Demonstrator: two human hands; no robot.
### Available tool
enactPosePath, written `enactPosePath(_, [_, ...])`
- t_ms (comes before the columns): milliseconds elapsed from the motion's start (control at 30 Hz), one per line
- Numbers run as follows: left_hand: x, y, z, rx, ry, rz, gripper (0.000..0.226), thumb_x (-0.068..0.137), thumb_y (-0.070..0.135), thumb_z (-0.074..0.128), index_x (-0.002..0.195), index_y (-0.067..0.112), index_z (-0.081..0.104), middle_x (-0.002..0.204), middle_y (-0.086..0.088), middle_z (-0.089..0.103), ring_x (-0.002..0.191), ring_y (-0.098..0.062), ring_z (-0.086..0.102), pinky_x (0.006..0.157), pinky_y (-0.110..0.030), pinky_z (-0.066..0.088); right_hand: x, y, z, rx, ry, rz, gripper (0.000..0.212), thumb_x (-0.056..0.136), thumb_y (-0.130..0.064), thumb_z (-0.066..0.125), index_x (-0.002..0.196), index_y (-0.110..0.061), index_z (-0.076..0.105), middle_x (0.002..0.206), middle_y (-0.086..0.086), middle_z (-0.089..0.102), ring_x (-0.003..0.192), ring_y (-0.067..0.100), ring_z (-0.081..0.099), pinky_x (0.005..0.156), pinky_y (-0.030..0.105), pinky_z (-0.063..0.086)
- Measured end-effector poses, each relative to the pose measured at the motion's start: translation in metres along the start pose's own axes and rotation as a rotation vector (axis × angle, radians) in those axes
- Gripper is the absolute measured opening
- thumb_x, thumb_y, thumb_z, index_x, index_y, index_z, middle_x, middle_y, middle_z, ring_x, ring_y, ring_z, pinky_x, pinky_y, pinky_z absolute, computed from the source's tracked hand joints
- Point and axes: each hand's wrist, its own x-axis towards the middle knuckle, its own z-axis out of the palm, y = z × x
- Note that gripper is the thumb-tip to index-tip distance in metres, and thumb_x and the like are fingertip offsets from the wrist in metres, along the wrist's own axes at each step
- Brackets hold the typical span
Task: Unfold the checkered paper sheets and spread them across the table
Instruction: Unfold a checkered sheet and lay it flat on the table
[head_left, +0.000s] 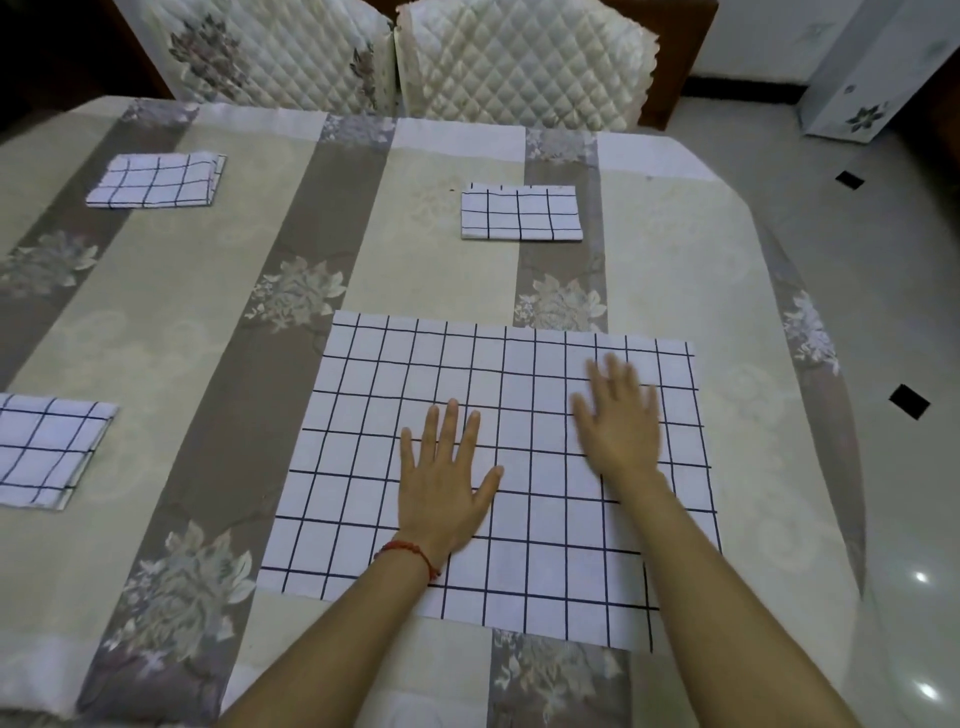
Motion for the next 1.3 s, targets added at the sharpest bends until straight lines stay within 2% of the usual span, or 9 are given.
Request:
enactPosePath(100, [-0.001,0.0,0.0,-0.005,-0.003,0.004,0.071,0.087,0.064,0.003,0.145,0.025,0.01,0.156,-0.004,0.012,0.142,-0.019,-0.004,0.112,-0.047,-0.007,-0.011,0.028,-0.015,0.041,0.062,0.36,0.057,0.096,-0.042,0.019,0.147,-0.018,0.013,0.158,0.006,0.003,0.145,0.023,-0.003,0.117,0.05,-0.001])
enactPosePath(267, [0.0,0.001,0.001,-0.001,0.005,-0.003,0.072,0.087,0.064,0.004,0.145,0.023,0.014,0.156,-0.005,0.015,0.142,-0.02,-0.001,0.112,-0.048,-0.004,-0.064,-0.042,0.008,0.051,0.051,-0.117,0.059,0.093,-0.047,0.016,0.147,-0.023,0.012,0.156,-0.002,0.0,0.145,0.019,0.0,0.115,0.039,-0.008])
enactPosePath(467, [0.003,0.002,-0.005,-0.127,-0.019,-0.115,0.084,0.077,0.073,-0.002,0.146,0.024,0.002,0.152,-0.004,-0.015,0.142,-0.021,-0.018,0.113,-0.035,-0.02,-0.086,-0.021,0.027,0.013,0.099,0.1,0.061,0.09,-0.054,0.012,0.146,-0.029,0.011,0.156,-0.006,0.004,0.143,0.01,-0.003,0.112,0.031,-0.018])
enactPosePath(600, [0.021,0.011,-0.016,-0.164,-0.009,-0.33,0.082,0.08,0.062,0.002,0.146,0.013,0.002,0.155,-0.019,-0.007,0.143,-0.033,-0.012,0.114,-0.049,-0.01,-0.086,-0.027,0.026,0.01,0.112,0.089,0.06,0.091,-0.052,0.014,0.146,-0.027,0.014,0.155,-0.005,0.006,0.143,0.012,0.002,0.113,0.031,-0.016])
enactPosePath(733, [0.043,0.042,-0.015,-0.019,0.014,0.174,0.061,0.09,0.049,0.019,0.143,0.018,0.024,0.154,-0.01,0.021,0.142,-0.031,0.019,0.112,-0.059,0.015,-0.086,-0.026,0.024,-0.005,0.116,0.096,0.061,0.091,-0.051,0.013,0.146,-0.026,0.014,0.156,-0.004,0.008,0.144,0.012,0.002,0.113,0.032,-0.015])
enactPosePath(800, [0.055,0.046,-0.012,-0.006,-0.111,0.401,0.063,0.088,0.052,0.012,0.144,0.025,0.019,0.156,-0.003,0.013,0.145,-0.025,0.011,0.116,-0.055,0.012,-0.086,-0.026,0.024,0.002,0.119,0.099,0.061,0.09,-0.051,0.014,0.146,-0.026,0.016,0.156,-0.003,0.01,0.144,0.013,0.004,0.113,0.033,-0.013])
enactPosePath(900, [0.077,0.01,-0.014,-0.012,-0.138,0.241,0.071,0.081,0.059,0.0,0.146,0.029,0.005,0.158,0.002,0.001,0.146,-0.019,-0.003,0.116,-0.044,-0.004,-0.086,-0.025,0.023,0.012,0.116,0.09,0.063,0.089,-0.052,0.012,0.146,-0.027,0.015,0.156,-0.004,0.008,0.143,0.011,0.0,0.113,0.031,-0.015])
enactPosePath(1100, [0.078,-0.074,-0.031,-0.071,-0.009,-0.269,0.065,0.093,0.05,0.023,0.146,0.016,0.006,0.157,-0.01,0.001,0.145,-0.027,-0.004,0.117,-0.051,-0.001,-0.086,-0.026,0.021,0.039,0.1,0.098,0.067,0.085,-0.055,0.006,0.147,-0.029,0.012,0.157,-0.006,0.003,0.143,0.008,-0.005,0.111,0.028,-0.02])
enactPosePath(1300, [0.016,-0.02,-0.028,-0.089,-0.033,0.072,0.074,0.084,0.062,0.0,0.146,0.022,-0.002,0.15,0.003,-0.02,0.144,-0.019,-0.014,0.115,-0.043,-0.012,-0.088,-0.028,0.019,0.034,0.082,0.1,0.071,0.083,-0.057,0.003,0.147,-0.028,0.012,0.158,-0.005,0.003,0.145,0.012,-0.003,0.117,0.036,-0.01])
